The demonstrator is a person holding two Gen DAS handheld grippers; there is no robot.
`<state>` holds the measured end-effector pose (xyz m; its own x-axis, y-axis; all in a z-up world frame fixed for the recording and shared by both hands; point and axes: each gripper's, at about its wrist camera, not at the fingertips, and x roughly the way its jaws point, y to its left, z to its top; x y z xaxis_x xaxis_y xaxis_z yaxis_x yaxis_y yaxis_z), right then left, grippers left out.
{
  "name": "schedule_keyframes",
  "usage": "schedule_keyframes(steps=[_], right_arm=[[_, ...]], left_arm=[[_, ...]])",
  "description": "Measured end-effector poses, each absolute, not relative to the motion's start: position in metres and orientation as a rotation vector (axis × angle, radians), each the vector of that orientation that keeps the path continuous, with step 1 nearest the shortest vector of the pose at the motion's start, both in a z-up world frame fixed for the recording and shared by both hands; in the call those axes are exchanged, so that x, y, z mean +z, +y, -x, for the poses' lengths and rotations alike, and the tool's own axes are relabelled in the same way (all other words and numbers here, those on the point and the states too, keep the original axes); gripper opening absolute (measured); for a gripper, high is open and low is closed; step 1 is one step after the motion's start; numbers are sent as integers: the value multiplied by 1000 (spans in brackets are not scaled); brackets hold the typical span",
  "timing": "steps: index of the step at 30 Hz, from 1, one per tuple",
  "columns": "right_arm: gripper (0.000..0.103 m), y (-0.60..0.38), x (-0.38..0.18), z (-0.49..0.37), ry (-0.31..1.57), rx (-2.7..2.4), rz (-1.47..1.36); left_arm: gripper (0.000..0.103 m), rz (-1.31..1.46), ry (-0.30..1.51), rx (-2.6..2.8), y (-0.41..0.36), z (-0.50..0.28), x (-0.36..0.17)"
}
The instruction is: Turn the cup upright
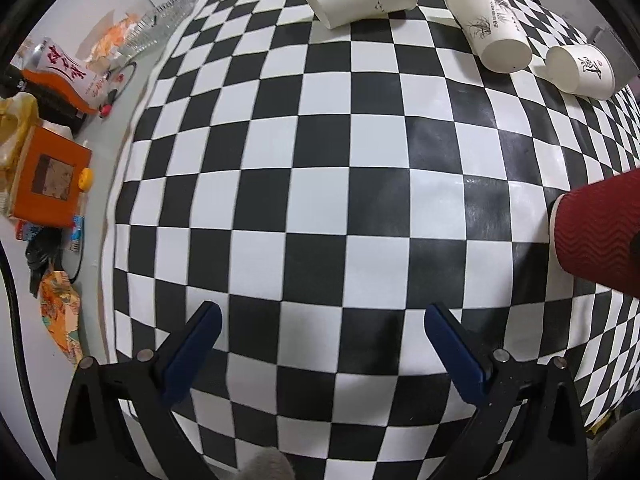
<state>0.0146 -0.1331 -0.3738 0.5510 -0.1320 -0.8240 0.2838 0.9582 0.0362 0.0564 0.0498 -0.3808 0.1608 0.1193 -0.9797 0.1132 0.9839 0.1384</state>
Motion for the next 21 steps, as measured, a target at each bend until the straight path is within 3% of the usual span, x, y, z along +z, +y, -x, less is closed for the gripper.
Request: schedule_keyframes(steps=[12, 21], right_arm=[[103, -130, -333, 35, 999, -331, -156], [103, -156, -247, 66, 1083, -437, -148]], left_arm=[[103, -214, 1323, -13, 49, -27, -334], [103, -214, 1190, -109, 22, 11, -225]])
